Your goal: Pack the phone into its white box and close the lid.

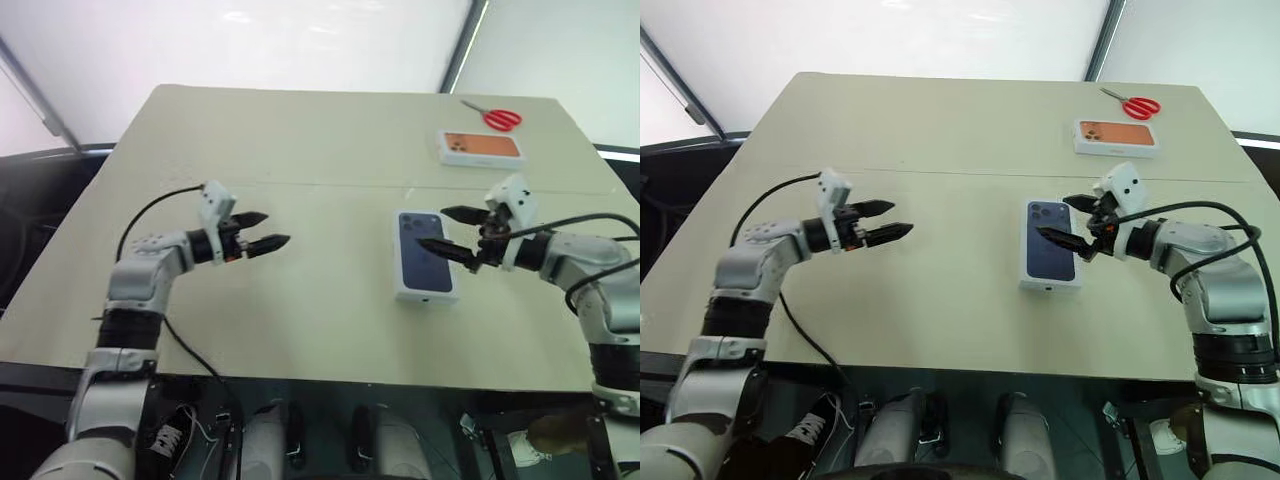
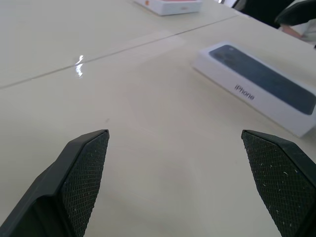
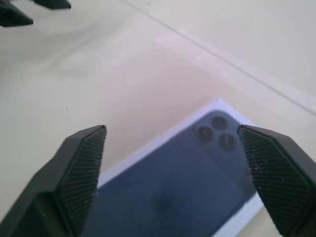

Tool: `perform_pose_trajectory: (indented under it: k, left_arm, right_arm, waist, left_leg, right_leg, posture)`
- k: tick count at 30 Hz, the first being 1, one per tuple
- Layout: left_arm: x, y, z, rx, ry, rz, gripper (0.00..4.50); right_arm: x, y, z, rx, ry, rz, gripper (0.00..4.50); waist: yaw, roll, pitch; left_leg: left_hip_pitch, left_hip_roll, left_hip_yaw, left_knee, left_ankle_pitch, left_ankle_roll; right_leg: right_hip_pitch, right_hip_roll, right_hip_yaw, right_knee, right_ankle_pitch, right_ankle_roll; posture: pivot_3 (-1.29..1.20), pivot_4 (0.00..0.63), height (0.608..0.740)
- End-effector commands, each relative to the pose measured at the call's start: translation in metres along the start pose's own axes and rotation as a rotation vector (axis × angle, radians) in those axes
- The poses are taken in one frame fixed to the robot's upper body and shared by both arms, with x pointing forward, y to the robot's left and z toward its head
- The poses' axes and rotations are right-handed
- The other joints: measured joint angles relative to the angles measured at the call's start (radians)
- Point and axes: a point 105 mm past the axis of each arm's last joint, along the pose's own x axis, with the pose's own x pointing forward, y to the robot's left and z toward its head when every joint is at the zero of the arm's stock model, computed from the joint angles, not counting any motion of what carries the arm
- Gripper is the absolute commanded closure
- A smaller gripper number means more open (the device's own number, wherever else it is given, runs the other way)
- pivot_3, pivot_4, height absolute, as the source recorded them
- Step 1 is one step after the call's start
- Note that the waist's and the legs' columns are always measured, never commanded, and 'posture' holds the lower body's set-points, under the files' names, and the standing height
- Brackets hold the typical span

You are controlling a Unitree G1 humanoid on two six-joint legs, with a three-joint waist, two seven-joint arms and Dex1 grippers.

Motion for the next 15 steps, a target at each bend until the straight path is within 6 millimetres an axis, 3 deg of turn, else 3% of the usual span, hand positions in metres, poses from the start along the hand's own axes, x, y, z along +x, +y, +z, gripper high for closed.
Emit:
perform_pose_trajectory:
  k: [1,15]
  left_arm:
    - [-0.02,-0.002,0.019,0.059,-0.057,-0.01,0.0]
    - [-0.092,-0.001,-0.004,0.068,-0.002,0.211,0.0]
  right_arm:
    - [-0.013,0.004,0.008,-0.081,-0.041,0.043,0.05]
    - [-0.059,-0.023,-0.031,-0.099,0.096,-0.053,0.05]
  waist:
    - [-0.001,0.0,0.0]
    - [-0.008,0.001,0.001]
  left_leg:
    - [0.0,0.0,0.0,0.0,0.0,0.0]
    - [0.001,0.0,0.0,-0.001,-0.002,-0.004]
  right_leg:
    - [0.0,0.0,0.0,0.0,0.0,0.0]
    - [-0.001,-0.002,0.001,0.0,-0.002,-0.003]
  posture:
    - [0.0,0.15,0.738]
    - [0.0,0.15,0.738]
